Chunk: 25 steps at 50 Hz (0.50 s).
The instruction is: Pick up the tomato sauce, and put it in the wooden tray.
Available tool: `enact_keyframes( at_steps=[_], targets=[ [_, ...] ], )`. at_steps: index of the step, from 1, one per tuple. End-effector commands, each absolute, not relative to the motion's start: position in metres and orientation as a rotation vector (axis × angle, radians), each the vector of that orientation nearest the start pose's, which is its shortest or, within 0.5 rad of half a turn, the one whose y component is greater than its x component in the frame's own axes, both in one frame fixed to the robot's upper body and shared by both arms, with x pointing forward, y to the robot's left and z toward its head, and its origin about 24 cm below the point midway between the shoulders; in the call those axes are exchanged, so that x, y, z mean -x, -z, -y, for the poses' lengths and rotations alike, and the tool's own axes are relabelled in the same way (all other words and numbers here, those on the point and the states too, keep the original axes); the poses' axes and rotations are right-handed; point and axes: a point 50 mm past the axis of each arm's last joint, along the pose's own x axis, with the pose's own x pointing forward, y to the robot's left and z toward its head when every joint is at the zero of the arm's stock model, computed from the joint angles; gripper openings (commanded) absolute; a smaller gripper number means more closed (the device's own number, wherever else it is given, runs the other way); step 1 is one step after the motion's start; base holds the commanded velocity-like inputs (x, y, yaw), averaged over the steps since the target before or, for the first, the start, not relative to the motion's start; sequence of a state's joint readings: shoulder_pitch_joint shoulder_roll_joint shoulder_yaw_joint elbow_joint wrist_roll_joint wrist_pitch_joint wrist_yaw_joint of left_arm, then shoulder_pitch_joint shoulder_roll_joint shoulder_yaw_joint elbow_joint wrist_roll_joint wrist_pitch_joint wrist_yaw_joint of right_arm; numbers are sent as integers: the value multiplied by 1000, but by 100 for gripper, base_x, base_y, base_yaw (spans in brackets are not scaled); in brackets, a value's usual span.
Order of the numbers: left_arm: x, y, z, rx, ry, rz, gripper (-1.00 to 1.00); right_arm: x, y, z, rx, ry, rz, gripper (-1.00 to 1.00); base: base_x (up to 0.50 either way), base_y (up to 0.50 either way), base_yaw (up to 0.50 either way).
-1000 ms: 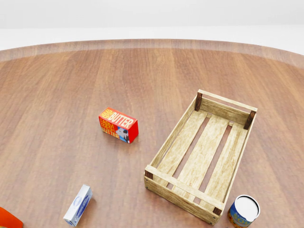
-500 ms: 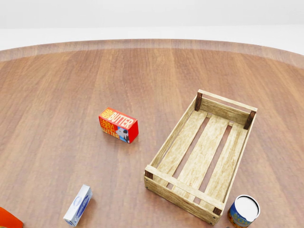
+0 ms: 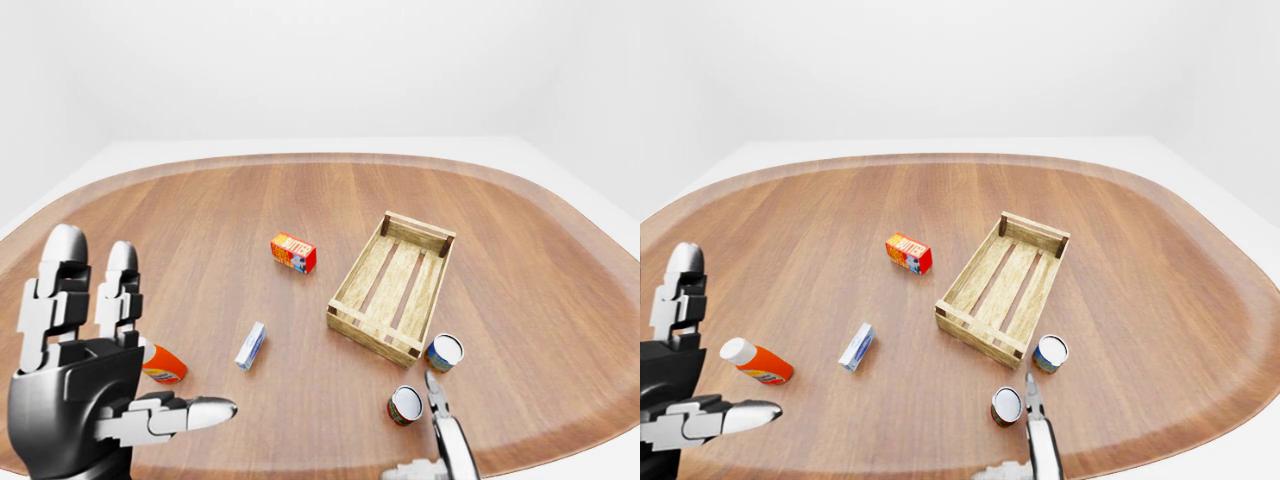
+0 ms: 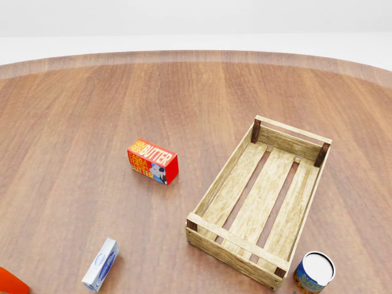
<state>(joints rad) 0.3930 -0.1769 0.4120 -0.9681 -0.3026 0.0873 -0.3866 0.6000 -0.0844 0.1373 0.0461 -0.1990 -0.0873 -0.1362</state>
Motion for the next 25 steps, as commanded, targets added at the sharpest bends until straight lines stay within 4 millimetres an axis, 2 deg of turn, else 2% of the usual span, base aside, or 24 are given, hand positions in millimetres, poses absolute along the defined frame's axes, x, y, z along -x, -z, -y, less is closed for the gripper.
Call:
enact_keyframes(
  at_steps=[1,25],
  targets=[
    [-129,-171,-206,34,-59,536,100,-97,63,166,266,69,-530,100,0,0,0],
    [-128,-171,-206,35,-60,535,100,-98,66,167,261,70,-543,100,0,0,0]
  ],
)
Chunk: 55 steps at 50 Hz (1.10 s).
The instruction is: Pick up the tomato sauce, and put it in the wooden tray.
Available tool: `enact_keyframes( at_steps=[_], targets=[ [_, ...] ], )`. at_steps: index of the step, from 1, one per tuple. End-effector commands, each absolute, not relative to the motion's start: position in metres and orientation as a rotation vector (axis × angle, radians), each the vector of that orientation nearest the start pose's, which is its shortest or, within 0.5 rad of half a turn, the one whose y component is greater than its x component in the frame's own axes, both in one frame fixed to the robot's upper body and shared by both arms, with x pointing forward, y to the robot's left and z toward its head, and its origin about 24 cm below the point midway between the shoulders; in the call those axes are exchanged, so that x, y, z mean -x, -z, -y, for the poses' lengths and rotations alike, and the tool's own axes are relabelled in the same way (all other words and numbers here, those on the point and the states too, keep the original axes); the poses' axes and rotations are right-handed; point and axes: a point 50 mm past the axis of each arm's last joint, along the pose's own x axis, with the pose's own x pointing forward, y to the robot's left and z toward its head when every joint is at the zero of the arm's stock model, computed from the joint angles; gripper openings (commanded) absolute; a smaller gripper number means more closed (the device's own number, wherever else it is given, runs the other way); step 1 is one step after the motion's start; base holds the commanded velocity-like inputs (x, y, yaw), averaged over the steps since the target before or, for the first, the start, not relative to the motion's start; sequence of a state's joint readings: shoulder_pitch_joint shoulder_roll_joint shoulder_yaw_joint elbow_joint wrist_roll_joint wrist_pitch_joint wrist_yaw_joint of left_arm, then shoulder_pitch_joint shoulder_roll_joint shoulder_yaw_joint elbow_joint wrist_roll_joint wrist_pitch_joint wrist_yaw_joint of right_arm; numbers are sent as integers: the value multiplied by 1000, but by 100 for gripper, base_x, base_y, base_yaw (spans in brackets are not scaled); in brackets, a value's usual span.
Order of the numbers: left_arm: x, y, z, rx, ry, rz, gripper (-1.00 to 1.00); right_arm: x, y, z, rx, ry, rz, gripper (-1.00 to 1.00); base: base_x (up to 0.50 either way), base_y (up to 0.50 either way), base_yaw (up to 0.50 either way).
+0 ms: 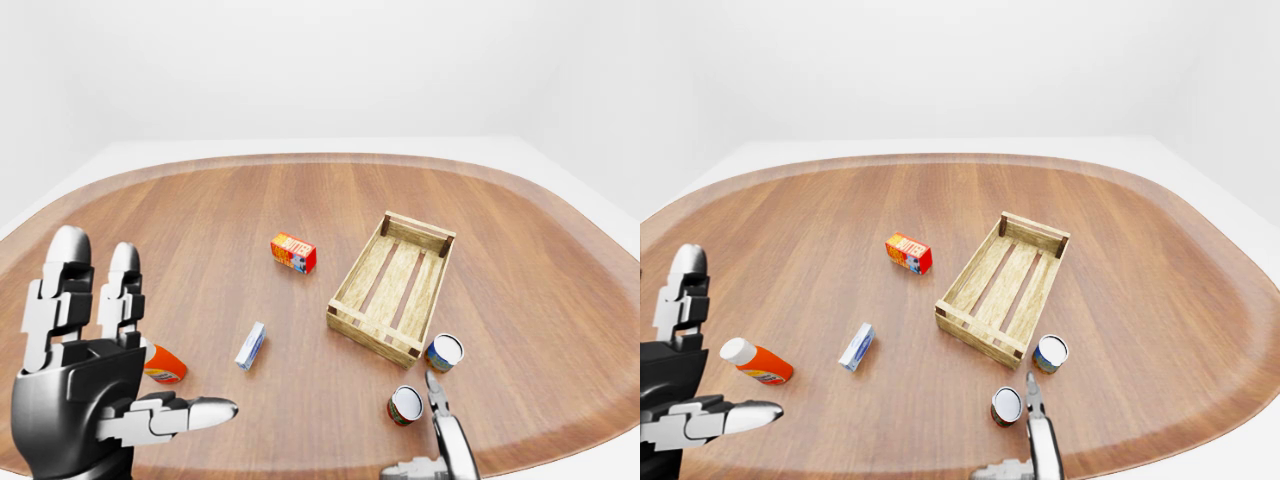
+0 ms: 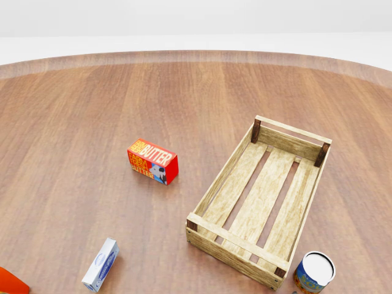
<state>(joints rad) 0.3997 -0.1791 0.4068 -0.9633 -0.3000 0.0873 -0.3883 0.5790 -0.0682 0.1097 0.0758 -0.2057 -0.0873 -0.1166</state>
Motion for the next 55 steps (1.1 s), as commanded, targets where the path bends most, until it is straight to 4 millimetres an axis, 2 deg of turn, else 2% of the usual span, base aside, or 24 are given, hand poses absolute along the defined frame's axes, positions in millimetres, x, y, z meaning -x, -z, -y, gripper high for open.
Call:
enact_keyframes(
  at_steps=[1,36,55],
  targets=[
    [-129,-171,-206,35,-60,535,100,-98,66,167,262,70,-543,100,0,0,0],
    [-128,-172,-207,32,-61,544,100,-102,70,168,262,73,-553,100,0,0,0],
    [-128,-173,-207,31,-61,548,100,-107,65,167,268,70,-524,100,0,0,0]
  ],
)
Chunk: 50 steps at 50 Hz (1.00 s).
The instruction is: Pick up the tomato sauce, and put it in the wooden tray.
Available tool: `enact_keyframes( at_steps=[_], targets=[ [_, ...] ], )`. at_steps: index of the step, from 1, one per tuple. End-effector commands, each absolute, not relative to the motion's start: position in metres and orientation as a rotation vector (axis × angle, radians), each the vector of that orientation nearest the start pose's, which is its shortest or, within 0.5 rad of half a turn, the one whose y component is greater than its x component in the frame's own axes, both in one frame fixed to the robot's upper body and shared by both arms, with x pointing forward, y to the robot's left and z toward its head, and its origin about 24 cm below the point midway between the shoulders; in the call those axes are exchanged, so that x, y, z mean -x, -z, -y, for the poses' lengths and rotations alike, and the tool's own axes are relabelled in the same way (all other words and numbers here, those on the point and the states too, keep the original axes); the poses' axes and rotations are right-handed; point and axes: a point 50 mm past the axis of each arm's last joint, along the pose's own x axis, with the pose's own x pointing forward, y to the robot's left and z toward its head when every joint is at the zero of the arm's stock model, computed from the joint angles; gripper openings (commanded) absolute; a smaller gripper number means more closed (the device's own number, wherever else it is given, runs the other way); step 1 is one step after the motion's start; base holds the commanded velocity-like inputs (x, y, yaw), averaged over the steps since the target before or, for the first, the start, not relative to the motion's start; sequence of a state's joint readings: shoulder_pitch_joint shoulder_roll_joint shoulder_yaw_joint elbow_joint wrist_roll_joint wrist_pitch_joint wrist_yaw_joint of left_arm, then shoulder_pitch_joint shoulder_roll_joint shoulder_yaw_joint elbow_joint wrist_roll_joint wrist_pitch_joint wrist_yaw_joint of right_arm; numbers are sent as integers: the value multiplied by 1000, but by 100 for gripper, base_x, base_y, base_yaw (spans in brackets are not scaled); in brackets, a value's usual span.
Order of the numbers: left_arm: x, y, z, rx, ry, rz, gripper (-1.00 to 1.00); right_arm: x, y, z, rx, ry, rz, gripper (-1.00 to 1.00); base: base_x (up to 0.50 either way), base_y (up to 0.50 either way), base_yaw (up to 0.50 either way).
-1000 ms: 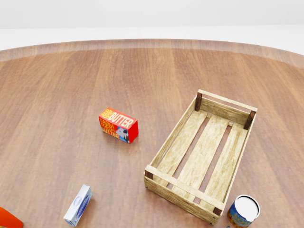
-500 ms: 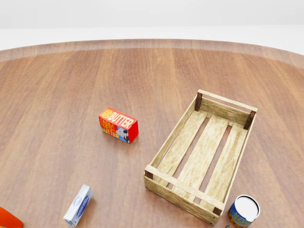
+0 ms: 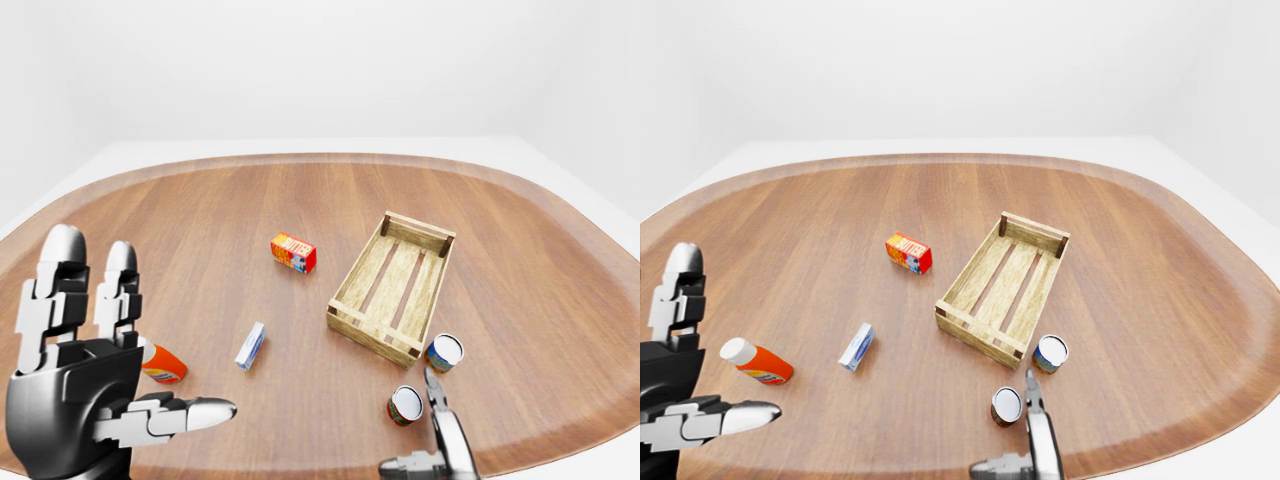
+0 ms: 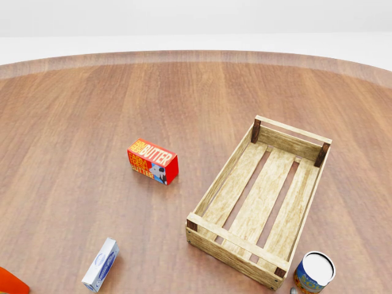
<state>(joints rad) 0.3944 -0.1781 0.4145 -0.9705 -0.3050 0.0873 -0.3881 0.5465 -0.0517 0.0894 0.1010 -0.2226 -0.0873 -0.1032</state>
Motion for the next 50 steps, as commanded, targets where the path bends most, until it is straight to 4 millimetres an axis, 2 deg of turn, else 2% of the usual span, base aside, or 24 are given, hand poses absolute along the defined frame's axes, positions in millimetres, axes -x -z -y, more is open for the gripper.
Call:
enact_keyframes(
  at_steps=[1,25,39,40,41,42,43,50],
  targets=[
    [-128,-173,-207,31,-61,549,100,-107,65,167,268,70,-525,100,0,0,0],
    [-127,-173,-207,30,-60,548,100,-111,74,172,269,79,-552,100,0,0,0],
    [-128,-172,-206,32,-59,543,100,-114,72,169,273,61,-541,100,0,0,0],
    [-128,-172,-206,32,-60,543,100,-115,73,169,271,59,-542,28,0,0,0],
    [-127,-172,-206,32,-60,544,100,-115,73,169,270,57,-544,7,0,0,0],
    [-127,-173,-207,31,-60,545,100,-115,73,169,269,56,-545,-37,0,0,0],
    [-127,-173,-207,31,-61,547,100,-115,74,169,268,54,-547,-100,0,0,0],
    [-127,-173,-206,30,-60,546,100,-114,75,168,261,47,-555,-100,0,0,0]
  ],
)
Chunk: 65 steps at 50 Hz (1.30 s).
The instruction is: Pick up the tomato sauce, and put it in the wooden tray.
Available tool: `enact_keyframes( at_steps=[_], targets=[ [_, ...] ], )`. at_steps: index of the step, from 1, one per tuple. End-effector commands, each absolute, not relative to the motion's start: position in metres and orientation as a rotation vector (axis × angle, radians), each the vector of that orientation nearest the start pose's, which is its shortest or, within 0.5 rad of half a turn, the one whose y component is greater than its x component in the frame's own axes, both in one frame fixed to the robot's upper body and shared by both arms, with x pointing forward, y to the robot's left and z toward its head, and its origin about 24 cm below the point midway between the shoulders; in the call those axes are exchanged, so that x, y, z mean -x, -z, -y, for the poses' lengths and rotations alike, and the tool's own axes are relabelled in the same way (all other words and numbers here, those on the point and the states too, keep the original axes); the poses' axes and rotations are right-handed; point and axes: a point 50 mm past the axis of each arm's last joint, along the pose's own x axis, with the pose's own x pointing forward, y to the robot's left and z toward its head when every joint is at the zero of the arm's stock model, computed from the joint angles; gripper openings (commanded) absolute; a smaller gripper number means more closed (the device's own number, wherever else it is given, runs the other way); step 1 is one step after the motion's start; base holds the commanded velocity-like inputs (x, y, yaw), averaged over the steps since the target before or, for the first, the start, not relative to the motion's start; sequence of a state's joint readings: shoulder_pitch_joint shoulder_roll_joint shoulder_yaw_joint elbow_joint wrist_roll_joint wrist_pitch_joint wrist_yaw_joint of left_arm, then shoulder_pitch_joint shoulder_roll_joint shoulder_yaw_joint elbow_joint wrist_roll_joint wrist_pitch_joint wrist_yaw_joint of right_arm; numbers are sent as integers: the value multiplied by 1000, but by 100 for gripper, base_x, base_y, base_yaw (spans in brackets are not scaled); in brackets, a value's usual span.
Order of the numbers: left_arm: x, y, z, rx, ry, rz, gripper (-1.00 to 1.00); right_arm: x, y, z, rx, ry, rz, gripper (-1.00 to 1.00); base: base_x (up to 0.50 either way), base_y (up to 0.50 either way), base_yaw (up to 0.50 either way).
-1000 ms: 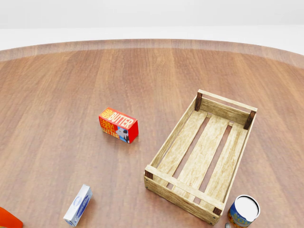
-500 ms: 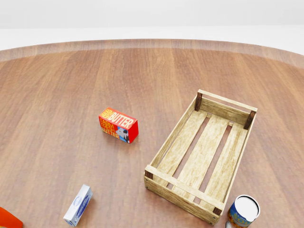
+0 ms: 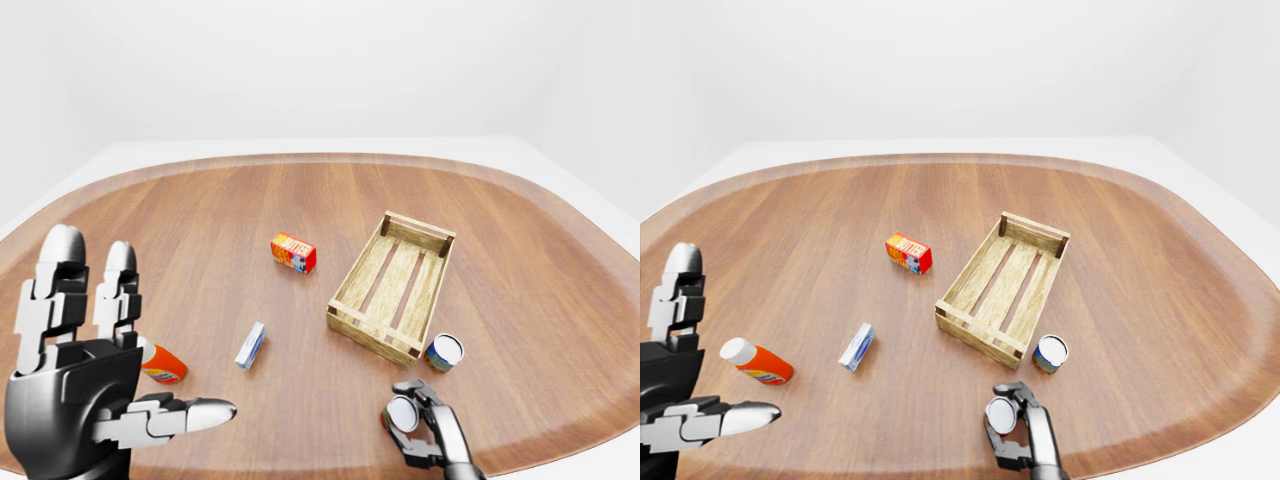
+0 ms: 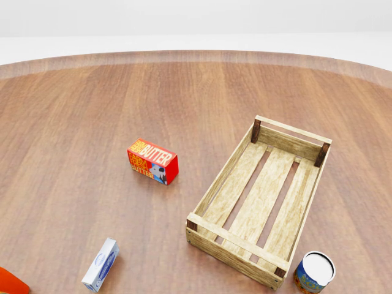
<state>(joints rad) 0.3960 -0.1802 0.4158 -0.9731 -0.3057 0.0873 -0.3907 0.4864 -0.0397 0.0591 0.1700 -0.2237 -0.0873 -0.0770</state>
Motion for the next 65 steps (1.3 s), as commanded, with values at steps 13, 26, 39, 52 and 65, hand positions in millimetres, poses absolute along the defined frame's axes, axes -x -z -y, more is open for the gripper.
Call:
enact_keyframes(
  at_steps=[13,26,39,52,65],
  targets=[
    [-125,-173,-206,31,-56,543,100,-111,79,168,254,35,-575,-100,0,0,0],
    [-125,-170,-206,36,-53,533,100,-111,74,168,248,33,-556,-100,0,0,0],
    [-126,-170,-205,35,-53,532,100,-108,1,155,257,4,-280,-100,0,0,0],
    [-127,-174,-207,29,-58,551,100,-113,-39,157,272,24,-164,-100,0,0,0],
    [-126,-175,-208,26,-62,558,100,-131,-76,162,282,63,-37,-100,0,0,0]
  ],
)
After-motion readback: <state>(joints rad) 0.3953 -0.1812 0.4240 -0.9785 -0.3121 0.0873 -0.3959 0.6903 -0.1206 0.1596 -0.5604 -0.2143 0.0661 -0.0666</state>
